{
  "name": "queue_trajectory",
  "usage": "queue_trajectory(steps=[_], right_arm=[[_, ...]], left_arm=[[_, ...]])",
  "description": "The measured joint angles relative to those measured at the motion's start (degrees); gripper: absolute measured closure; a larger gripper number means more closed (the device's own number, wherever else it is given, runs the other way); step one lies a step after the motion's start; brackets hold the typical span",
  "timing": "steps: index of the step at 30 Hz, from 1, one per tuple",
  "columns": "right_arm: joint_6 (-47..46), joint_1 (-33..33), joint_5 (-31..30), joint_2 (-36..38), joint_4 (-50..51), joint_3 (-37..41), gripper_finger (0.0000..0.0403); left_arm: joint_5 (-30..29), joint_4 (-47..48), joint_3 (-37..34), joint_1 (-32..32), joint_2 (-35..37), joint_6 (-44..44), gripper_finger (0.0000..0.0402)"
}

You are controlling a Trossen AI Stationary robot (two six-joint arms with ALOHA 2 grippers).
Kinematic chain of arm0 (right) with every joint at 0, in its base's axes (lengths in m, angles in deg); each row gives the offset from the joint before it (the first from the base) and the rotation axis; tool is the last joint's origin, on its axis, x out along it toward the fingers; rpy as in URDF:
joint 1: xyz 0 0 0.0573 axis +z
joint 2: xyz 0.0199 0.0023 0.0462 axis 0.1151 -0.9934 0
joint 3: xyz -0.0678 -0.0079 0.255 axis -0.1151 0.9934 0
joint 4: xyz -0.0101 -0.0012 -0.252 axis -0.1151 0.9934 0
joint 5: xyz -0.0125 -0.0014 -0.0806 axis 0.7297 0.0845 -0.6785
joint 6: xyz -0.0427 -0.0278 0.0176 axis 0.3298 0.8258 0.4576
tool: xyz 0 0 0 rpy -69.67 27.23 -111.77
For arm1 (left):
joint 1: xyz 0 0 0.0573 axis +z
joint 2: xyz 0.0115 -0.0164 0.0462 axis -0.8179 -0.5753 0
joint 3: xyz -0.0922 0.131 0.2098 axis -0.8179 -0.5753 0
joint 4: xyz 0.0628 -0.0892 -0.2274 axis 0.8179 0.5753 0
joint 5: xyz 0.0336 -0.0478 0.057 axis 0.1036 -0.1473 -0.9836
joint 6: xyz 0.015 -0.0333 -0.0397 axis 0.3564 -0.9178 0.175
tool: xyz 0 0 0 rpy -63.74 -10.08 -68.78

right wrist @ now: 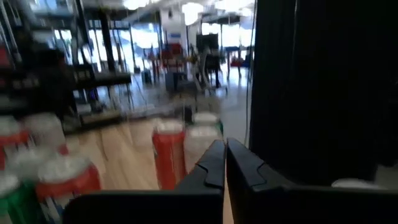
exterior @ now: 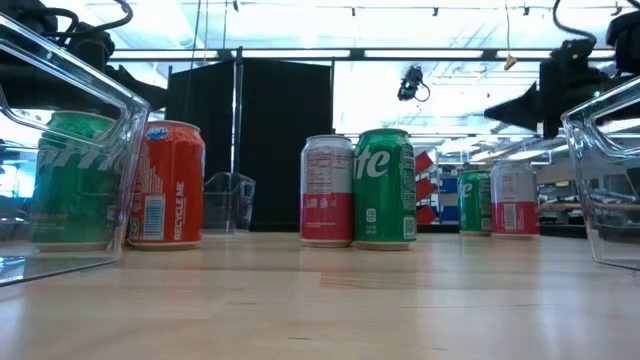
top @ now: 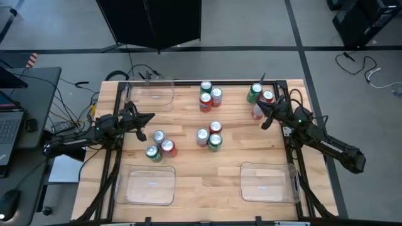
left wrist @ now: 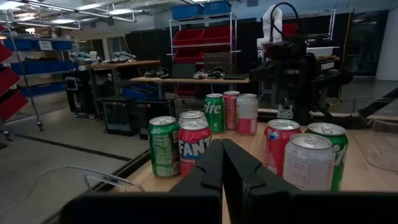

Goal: Sort soda cans
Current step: Put the pink/white soda can into the bottom right transparent bin

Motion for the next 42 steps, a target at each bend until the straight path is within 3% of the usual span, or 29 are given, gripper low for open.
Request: queue_trajectory(steps=[7, 11, 20, 31, 42], right_arm=[[-7.8, 0.5, 0.7, -0.7, -2.3, -0.4, 0.04], [-9.7, 2.3, 0.3, -1.8, -0.6, -3.1, 0.0377], [-10.4, 7.9, -7.2, -8.0, 24.2, -15.9, 0.026], [-16.4, 12.4, -17.5, -17.7, 36.6, -24.6, 0.0129], [-26.6, 12.4, -21.9, -34.6, 51.2, -34.8, 0.0117]], left_arm=[[0.0, 0.0, 0.0, 0.0, 0.0, 0.0, 0.0399], [0.0, 0.0, 0.0, 0.0, 0.0, 0.0, 0.0399], [0.0, 0.0, 0.0, 0.0, 0.0, 0.0, 0.0399], [0.0, 0.0, 0.0, 0.0, 0.0, 0.0, 0.0399], [0.0, 0.0, 0.0, 0.0, 0.0, 0.0, 0.0399]])
